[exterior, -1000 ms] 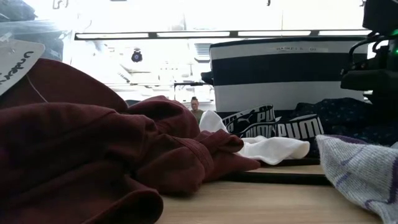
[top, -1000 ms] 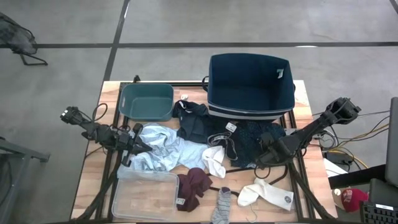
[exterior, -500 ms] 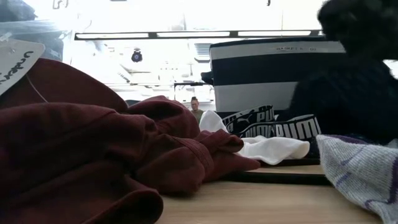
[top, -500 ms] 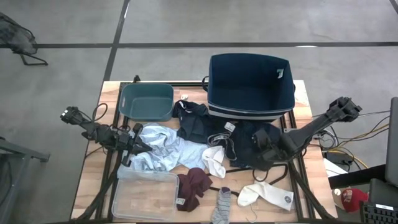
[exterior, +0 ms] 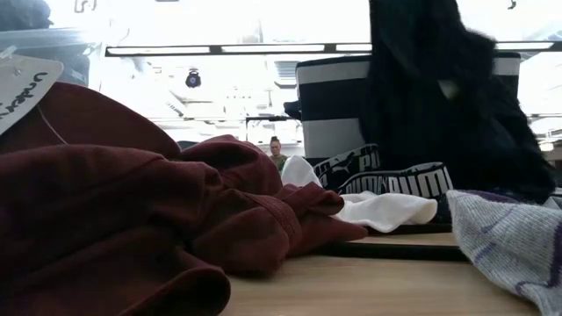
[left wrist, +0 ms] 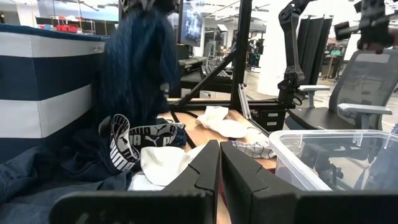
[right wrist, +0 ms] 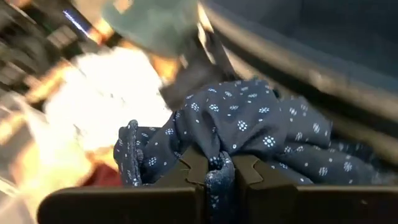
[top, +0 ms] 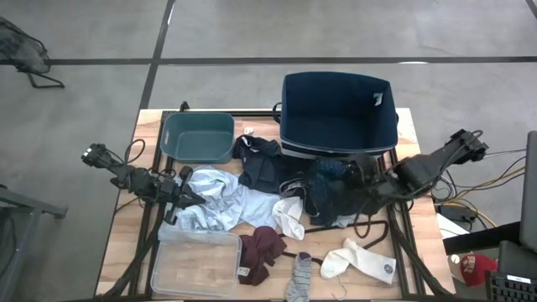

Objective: Pick & Place Cloths
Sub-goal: Put the blue long sleeve into the blue bin

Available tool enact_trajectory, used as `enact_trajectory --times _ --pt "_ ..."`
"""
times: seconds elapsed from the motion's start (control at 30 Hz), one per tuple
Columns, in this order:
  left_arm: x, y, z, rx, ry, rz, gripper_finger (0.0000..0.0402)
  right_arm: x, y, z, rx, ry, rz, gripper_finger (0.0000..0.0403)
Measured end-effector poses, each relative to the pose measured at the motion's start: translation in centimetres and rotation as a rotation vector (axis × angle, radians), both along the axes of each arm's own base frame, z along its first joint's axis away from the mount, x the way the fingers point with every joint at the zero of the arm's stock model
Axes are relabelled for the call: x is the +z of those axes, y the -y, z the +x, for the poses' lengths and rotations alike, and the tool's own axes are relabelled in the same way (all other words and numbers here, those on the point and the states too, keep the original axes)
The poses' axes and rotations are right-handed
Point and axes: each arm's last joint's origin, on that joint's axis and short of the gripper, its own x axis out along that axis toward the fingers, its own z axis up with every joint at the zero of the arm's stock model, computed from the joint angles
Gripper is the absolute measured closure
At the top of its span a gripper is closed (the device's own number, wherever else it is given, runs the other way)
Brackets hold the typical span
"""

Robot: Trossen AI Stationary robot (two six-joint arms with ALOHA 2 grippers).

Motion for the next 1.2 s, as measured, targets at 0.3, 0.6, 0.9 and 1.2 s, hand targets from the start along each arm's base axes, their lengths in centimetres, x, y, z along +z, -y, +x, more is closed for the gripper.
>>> enact_trajectory --times 0.3,0.6,0.9,1.2 --pt "0.0 0.0 0.0 0.000 0.000 0.000 0.0383 7.5 1.3 -1.2 -0.031 0.186 -0.231 0.0390" --pt "0.0 0.0 0.0 0.000 0.000 0.000 0.0383 13.7 3.1 -2.9 -0.078 0.290 -0.412 0.0390" --pt "0.0 0.0 0.0 0.000 0.000 -0.001 0.0383 18.7 5.9 -4.7 -0.160 0.314 -0.580 0.0390" --pt "0.0 0.0 0.0 0.000 0.000 0.000 0.0383 22.6 7.9 -6.7 -0.242 0.325 -0.733 0.0390"
